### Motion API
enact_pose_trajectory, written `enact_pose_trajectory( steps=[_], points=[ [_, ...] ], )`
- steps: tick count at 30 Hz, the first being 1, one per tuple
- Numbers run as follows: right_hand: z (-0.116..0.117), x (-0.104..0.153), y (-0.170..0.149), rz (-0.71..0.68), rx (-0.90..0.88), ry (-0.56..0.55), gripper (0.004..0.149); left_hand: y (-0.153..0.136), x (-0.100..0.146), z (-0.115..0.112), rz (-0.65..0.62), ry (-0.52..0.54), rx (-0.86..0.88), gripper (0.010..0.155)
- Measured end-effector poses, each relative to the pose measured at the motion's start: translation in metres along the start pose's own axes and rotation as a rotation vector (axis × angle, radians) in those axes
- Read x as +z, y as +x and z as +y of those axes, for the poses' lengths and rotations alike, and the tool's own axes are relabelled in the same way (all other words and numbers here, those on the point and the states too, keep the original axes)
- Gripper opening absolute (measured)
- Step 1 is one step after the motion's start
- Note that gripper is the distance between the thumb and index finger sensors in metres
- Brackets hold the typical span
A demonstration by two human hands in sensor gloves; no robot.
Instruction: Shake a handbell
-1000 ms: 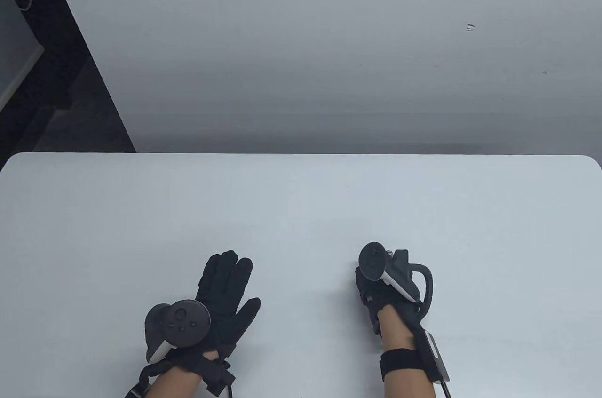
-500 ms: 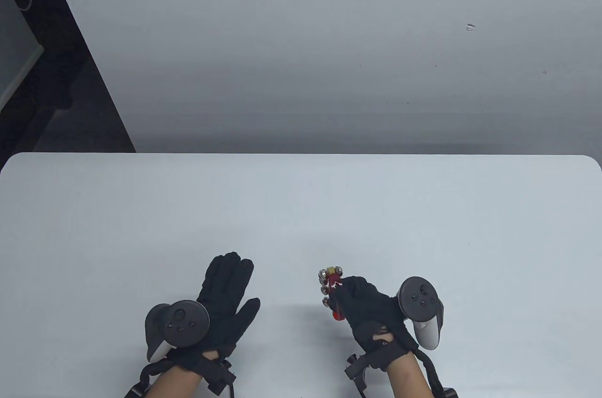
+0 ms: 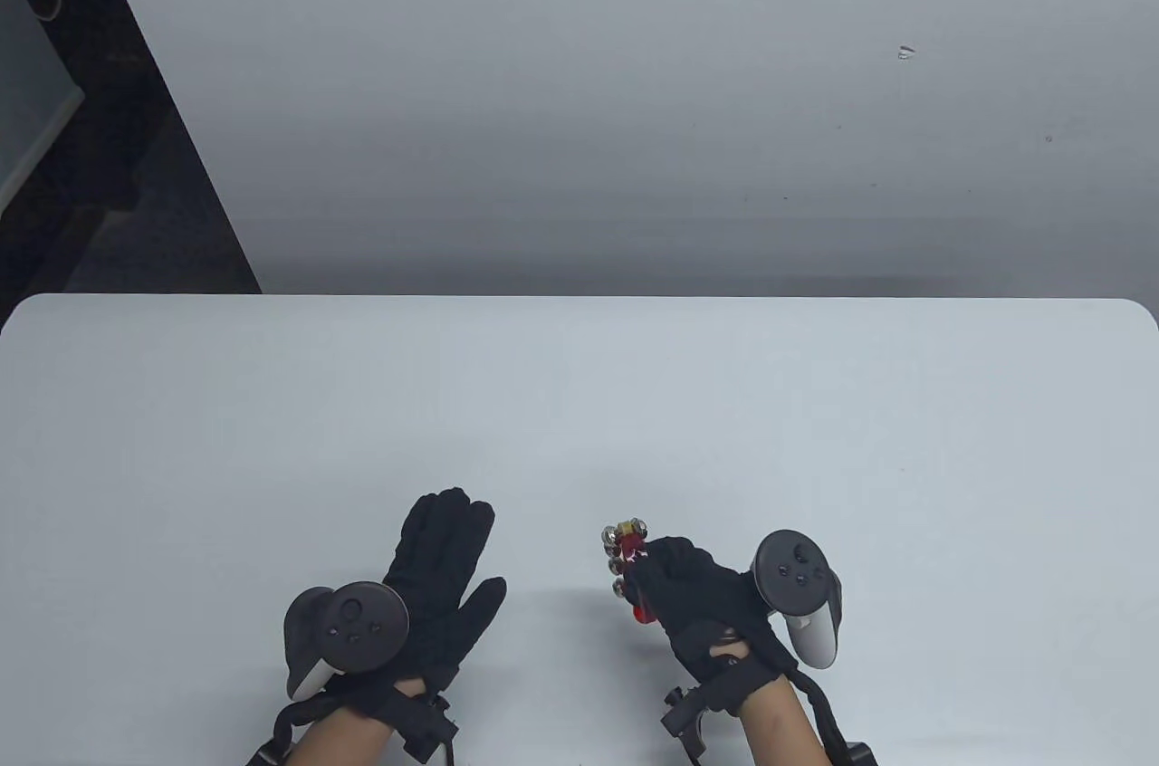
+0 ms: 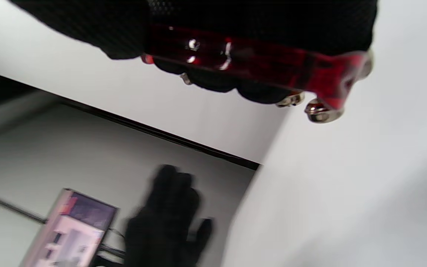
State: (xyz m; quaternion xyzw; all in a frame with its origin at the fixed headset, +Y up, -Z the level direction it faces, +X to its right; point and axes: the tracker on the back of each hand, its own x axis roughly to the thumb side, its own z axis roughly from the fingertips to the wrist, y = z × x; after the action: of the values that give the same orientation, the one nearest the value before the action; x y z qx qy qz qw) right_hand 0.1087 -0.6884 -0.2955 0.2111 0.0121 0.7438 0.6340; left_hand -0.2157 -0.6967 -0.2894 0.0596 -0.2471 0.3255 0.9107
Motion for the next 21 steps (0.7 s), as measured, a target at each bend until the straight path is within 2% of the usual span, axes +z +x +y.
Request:
enact_pose_trajectory(
  steps=[1,2,3,7,21],
  points=[
    [-0.002,0.004,0.017,-0.077,-0.040,-0.022,0.043,0.000,0.000,0.000,-0.001,-0.002,-0.001,0.074],
    [-0.003,0.005,0.022,-0.098,-0.063,-0.045,0.043,0.000,0.000,0.000,-0.002,-0.002,0.001,0.074],
    [-0.003,0.004,0.020,-0.081,-0.069,-0.073,0.043,0.000,-0.001,0.000,-0.003,-0.002,0.003,0.074],
    [-0.002,0.001,-0.022,0.111,-0.005,-0.020,0.043,0.001,-0.001,-0.002,-0.005,-0.007,0.001,0.074],
    [0.007,-0.002,-0.048,0.234,0.008,0.064,0.042,0.002,0.000,-0.003,-0.008,-0.008,0.003,0.074]
  ],
)
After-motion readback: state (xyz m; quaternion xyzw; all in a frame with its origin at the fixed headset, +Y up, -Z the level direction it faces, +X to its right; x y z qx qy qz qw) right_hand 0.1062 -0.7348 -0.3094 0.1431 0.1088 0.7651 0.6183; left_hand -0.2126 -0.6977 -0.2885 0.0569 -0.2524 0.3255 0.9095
